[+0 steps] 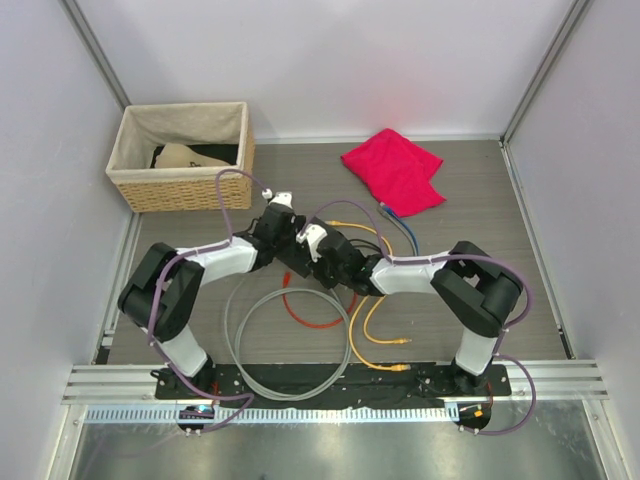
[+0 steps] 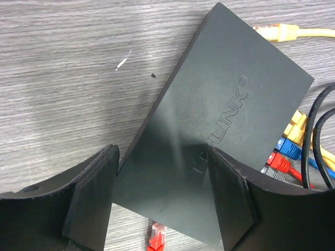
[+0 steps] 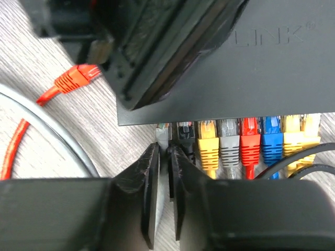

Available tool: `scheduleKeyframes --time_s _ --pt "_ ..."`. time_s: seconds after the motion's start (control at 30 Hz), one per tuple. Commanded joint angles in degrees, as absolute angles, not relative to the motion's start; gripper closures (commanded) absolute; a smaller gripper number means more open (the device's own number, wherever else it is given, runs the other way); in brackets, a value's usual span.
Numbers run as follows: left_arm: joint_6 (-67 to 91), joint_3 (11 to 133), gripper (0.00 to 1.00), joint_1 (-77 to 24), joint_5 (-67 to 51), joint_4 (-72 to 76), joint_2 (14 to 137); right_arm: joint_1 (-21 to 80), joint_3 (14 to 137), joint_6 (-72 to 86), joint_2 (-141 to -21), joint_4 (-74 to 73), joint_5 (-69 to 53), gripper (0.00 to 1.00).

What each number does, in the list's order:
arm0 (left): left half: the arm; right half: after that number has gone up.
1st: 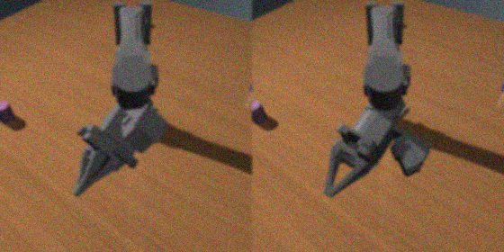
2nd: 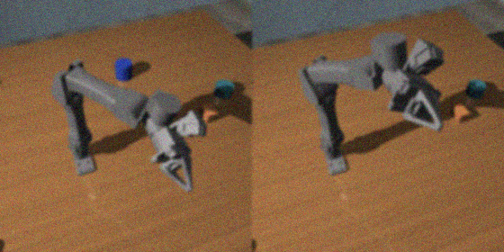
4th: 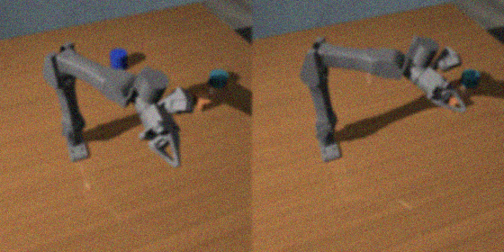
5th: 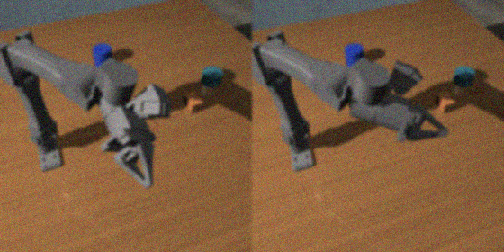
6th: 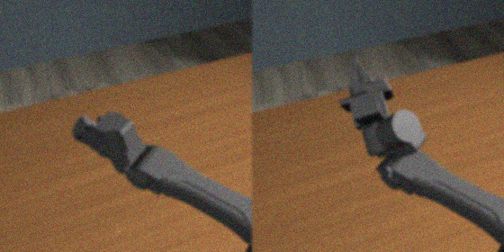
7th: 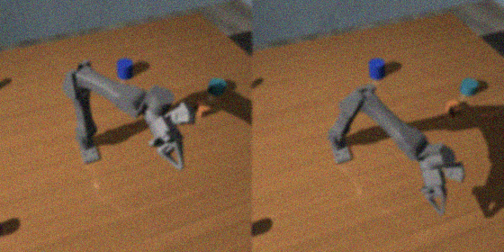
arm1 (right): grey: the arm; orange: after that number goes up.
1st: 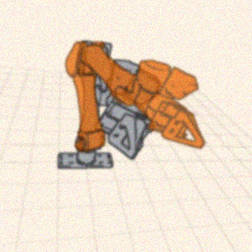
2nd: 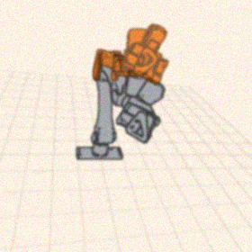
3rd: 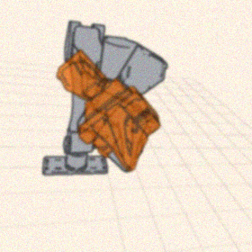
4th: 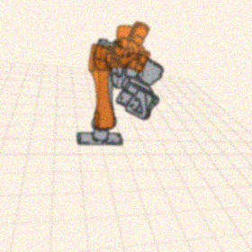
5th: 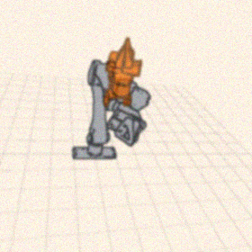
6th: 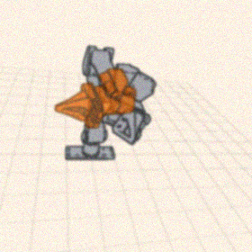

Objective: Insert the plug into the switch port
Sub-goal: Insert the connector into the switch port, then reset both arms

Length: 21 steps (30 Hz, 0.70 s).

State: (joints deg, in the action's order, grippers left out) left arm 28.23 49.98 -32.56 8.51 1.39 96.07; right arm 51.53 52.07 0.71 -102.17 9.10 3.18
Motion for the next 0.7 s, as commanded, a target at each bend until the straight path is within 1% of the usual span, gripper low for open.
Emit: scheduleKeyframes --time_s 0.0,0.07,0.1,0.17,0.2,0.3,0.33,0.37,0.43,0.47,0.5,0.53,0.67 --pt "29.1 51.1 0.28 -33.5 8.3 -10.2 100.2 51.8 51.6 2.6 -96.0 19.1 4.8 0.73" --pt "28.8 52.9 0.26 -32.2 11.2 -11.2 102.3 51.8 50.7 2.5 -94.5 15.9 5.7 0.67" --pt "28.9 53.6 0.26 -31.6 11.9 -11.8 103.1 51.8 50.6 2.5 -94.0 14.8 6.4 0.63" --pt "29.5 55.4 0.25 -30.3 12.5 -12.9 104.0 51.8 50.6 2.4 -92.6 11.6 6.4 0.59" --pt "29.9 55.5 0.25 -30.0 12.8 -12.9 103.8 51.8 50.5 2.6 -91.8 10.8 6.2 0.55" --pt "32.2 56.9 0.22 -28.7 13.3 -14.3 102.1 51.8 50.5 3.5 -88.6 9.0 6.5 0.47" --pt "32.8 57.5 0.21 -28.3 13.5 -15.1 101.3 51.8 50.4 3.7 -87.8 8.1 9.6 0.44" --pt "33.4 59.0 0.18 -28.1 13.9 -15.8 99.0 51.3 50.3 4.0 -85.9 7.7 11.8 0.37" --pt "34.6 60.4 0.15 -27.6 15.7 -17.8 95.7 50.3 50.9 4.6 -84.0 5.6 16.5 0.32" --pt "34.7 62.3 0.11 -27.4 16.1 -18.7 94.2 48.4 51.0 5.0 -83.0 4.8 17.5 0.28" --pt "34.7 63.5 0.05 -27.2 16.4 -21.2 91.0 47.0 51.6 5.6 -80.7 3.9 18.1 0.27" --pt "34.9 65.0 0.01 -26.7 17.7 -22.8 89.4 45.7 51.9 7.1 -79.5 2.1 19.4 0.26" --pt "34.1 70.4 0.00 -26.4 21.3 -29.7 80.2 38.1 51.6 10.8 -70.5 -2.7 25.2 0.16"
